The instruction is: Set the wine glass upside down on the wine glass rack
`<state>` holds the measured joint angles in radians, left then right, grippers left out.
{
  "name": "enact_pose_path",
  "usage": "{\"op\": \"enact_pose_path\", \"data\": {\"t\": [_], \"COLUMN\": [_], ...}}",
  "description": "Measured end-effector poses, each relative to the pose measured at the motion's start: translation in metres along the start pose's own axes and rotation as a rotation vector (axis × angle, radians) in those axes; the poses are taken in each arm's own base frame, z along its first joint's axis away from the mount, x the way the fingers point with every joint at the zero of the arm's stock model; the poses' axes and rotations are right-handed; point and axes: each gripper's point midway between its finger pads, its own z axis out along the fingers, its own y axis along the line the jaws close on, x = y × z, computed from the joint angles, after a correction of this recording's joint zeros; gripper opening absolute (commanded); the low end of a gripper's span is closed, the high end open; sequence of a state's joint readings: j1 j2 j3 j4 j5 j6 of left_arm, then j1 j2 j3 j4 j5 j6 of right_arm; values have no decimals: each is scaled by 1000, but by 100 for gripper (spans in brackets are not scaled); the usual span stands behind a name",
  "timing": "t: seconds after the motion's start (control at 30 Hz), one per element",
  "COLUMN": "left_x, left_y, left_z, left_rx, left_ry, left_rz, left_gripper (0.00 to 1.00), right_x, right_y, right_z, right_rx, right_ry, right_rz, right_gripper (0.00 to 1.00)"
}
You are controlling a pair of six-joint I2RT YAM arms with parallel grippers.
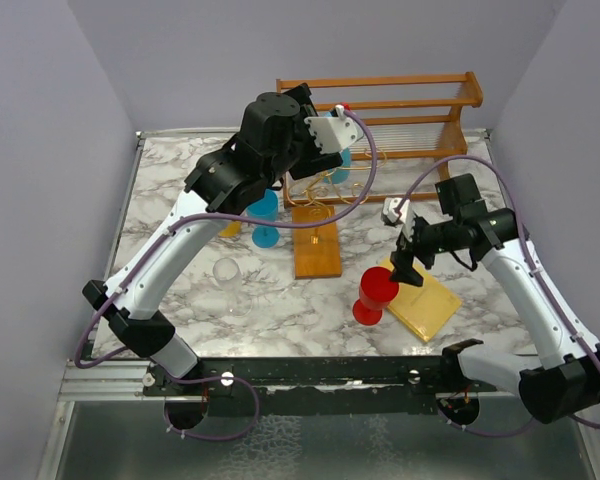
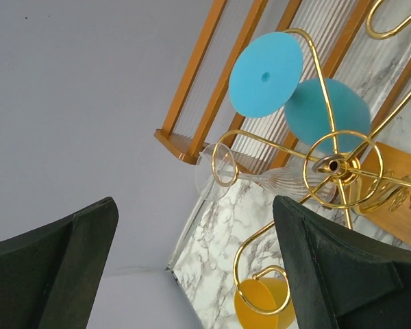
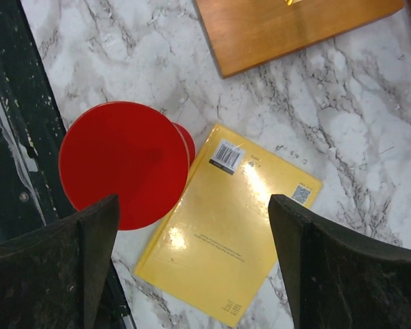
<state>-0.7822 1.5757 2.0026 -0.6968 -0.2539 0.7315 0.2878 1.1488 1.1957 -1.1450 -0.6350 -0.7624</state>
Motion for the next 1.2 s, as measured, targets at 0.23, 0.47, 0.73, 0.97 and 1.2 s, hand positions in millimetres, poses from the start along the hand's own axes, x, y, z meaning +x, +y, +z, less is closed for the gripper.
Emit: {"op": "enact_pose_path", "data": {"t": [0.23,0.47,0.73,0.97,1.2], "left_x": [5,5,6,9,6], "left_y": [9,11,10,12,14], "left_z": [-1,-1,2,3,4], "left_rx": [-34,-43,-44,-46,-45], "left_ry": [21,23,31,37,18], "left_rz": [-2,2,10,8,-39], "left_gripper": [99,99,99,99,99], "right_x": [21,23,24,19,-20], "right_y": [11,10,17,25,29], "right_z": [21,36,56,60,37], "right_rx": [-17,-1,-41,-85,-63], "right_ry": [57,84,107,84,-44], "right_rz": [-19,-45,-80,-93,-157], "right_gripper": [69,46,11,1,1]}}
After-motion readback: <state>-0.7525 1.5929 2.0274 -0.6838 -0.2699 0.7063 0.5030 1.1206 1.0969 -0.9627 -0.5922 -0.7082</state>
